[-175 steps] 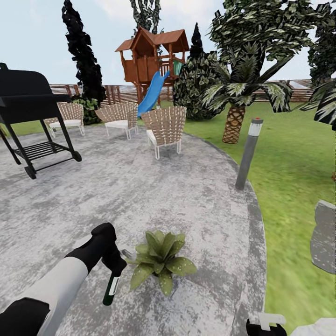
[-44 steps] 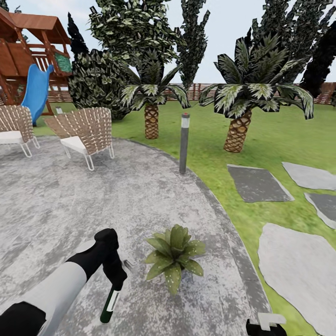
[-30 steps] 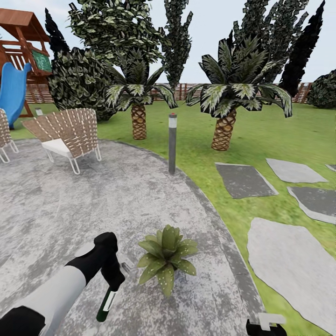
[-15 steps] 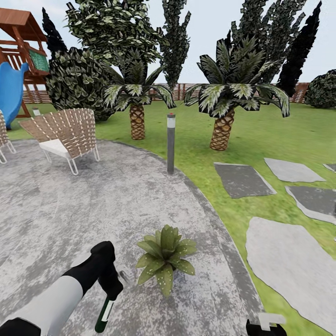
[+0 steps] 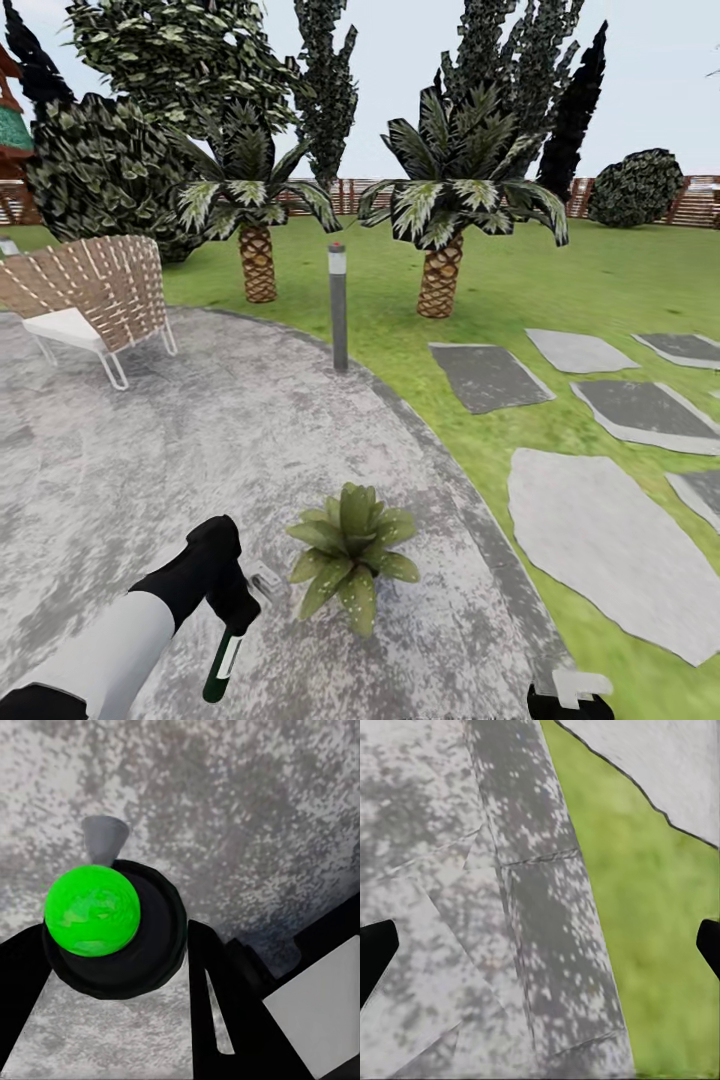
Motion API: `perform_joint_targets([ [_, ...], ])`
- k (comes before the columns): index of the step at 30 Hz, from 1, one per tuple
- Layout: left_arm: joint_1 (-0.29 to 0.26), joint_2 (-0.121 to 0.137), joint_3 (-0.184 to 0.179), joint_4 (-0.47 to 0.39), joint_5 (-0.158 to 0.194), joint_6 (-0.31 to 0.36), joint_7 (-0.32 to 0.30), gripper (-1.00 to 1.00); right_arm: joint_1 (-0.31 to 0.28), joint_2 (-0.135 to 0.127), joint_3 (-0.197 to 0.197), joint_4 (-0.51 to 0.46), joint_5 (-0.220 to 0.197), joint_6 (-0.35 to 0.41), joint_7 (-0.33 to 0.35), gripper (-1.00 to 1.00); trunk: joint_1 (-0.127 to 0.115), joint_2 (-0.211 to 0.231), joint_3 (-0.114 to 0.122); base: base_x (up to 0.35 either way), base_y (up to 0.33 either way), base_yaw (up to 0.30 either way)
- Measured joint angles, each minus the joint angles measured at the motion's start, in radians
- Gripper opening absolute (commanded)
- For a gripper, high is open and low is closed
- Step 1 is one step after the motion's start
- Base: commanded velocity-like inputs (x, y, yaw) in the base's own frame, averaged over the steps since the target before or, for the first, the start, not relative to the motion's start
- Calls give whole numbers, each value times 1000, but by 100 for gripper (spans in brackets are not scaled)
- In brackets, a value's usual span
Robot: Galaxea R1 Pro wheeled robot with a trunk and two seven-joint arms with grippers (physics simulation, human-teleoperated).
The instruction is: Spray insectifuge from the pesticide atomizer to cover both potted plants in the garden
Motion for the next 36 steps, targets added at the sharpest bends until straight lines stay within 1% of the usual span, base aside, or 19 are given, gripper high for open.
perform_joint_targets([
  [7, 0, -1, 0, 1, 1, 0, 0, -100, 0, 0, 0, -1, 0, 0, 0, 100, 0, 0, 0, 64, 329, -227],
  [11, 0, -1, 0, 1, 2, 0, 0, -100, 0, 0, 0, -1, 0, 0, 0, 100, 0, 0, 0, 226, 262, -26],
  [13, 17, -6, -1, 0, 1, 0, 0, -100, 0, 0, 0, -1, 0, 0, 0, 100, 0, 0, 0, 252, 246, -99],
  [18, 27, -6, -1, 0, -1, -2, 0, -100, 0, 0, 0, -1, 0, 0, 0, 100, -1, 0, 0, 271, 237, -236],
  [24, 31, -5, -3, 0, -13, -3, 2, -100, 0, 0, 0, -1, 0, 0, 0, 100, -1, 0, 0, 280, 221, -262],
  [30, 47, -3, -3, 0, -12, -4, 2, -100, 0, 0, 0, -2, 0, -1, -1, 100, 0, 0, 0, 92, 48, -253],
  [36, 51, -1, -1, -8, -12, -2, 8, -100, 0, 0, 0, -2, 0, 0, -1, 100, 0, 0, 0, -43, 1, -42],
])
